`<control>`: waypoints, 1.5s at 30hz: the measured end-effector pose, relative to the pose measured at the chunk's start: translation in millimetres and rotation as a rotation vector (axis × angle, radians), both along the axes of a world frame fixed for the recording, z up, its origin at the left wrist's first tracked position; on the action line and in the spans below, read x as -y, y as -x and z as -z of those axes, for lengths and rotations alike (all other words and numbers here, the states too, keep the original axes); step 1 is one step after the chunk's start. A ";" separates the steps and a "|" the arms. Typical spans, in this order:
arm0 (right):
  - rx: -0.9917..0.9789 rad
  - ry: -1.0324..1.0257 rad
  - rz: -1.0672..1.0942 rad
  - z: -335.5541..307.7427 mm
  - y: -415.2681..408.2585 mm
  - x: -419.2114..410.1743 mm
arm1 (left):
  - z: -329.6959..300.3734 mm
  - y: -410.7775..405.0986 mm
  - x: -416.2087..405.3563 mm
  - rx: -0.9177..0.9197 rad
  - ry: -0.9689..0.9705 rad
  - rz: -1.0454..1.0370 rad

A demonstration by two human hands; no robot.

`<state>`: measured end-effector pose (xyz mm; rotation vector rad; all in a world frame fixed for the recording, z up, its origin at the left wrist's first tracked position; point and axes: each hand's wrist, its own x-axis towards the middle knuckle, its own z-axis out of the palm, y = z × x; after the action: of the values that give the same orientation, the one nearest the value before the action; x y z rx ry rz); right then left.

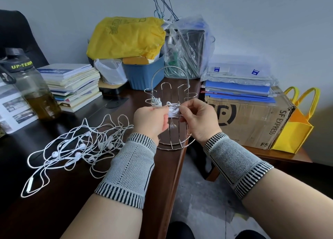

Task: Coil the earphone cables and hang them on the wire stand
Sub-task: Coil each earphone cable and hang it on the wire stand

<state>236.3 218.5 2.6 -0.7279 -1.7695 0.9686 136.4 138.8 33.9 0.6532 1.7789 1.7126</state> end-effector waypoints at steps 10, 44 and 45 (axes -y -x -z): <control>-0.030 0.034 -0.014 6.6 0.4 -2.3 | -0.9 2.6 -3.7 -0.076 0.019 -0.021; -0.087 0.188 -0.076 6.4 1.5 1.3 | 26.4 16.6 10.1 -1.212 -0.086 -0.128; -0.083 0.177 -0.079 6.3 1.7 1.5 | 26.1 17.6 10.1 -1.261 -0.082 -0.113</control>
<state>234.6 217.0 -3.8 -0.7217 -1.6648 1.2032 118.8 128.7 7.8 1.9978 2.5228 1.4988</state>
